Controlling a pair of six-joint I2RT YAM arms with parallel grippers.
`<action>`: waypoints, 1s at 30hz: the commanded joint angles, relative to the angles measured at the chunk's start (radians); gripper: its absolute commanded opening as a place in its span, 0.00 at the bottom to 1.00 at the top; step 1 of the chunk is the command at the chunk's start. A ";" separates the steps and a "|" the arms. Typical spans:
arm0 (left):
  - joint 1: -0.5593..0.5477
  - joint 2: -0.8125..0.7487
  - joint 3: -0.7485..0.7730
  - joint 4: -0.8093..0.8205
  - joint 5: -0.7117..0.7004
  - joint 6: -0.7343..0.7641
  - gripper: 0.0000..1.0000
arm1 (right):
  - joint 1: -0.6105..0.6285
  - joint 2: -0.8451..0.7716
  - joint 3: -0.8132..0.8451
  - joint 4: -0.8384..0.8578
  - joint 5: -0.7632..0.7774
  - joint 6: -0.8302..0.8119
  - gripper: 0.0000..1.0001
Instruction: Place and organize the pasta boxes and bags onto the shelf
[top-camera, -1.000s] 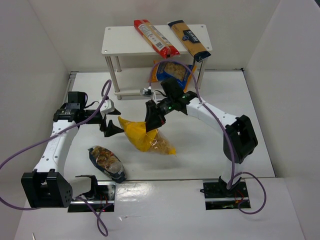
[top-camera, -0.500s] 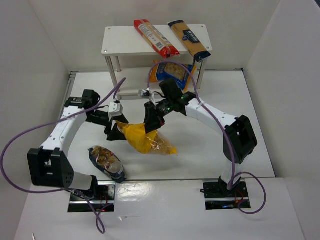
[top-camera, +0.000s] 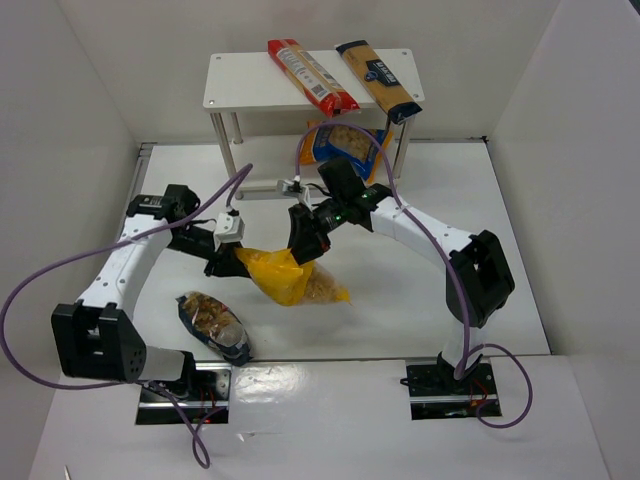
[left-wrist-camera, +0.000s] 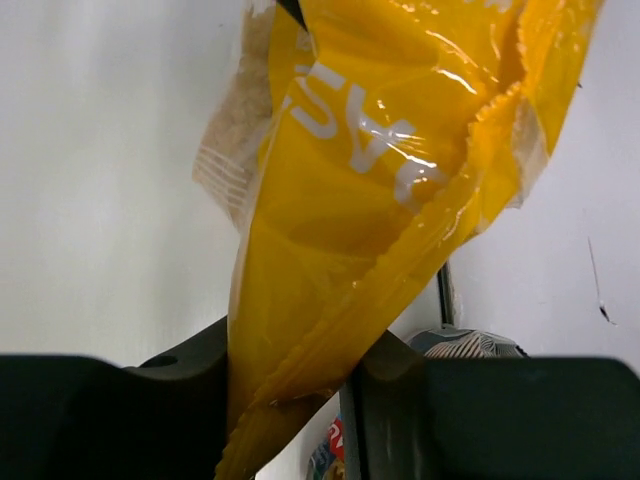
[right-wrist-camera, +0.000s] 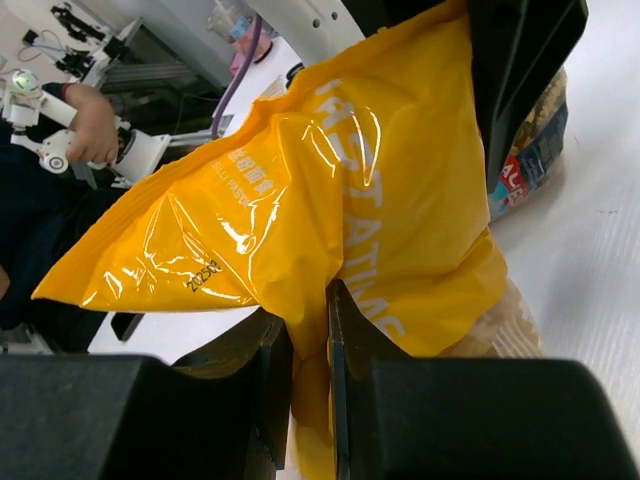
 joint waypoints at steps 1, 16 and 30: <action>-0.015 -0.071 0.032 -0.007 0.092 0.071 0.16 | 0.018 -0.011 0.050 0.048 -0.217 0.019 0.00; 0.028 -0.160 -0.011 0.058 0.123 0.021 0.00 | 0.009 0.009 0.082 -0.087 0.022 -0.108 0.72; 0.037 -0.178 -0.111 0.296 0.105 -0.191 0.00 | -0.048 -0.066 0.052 -0.075 0.556 -0.091 1.00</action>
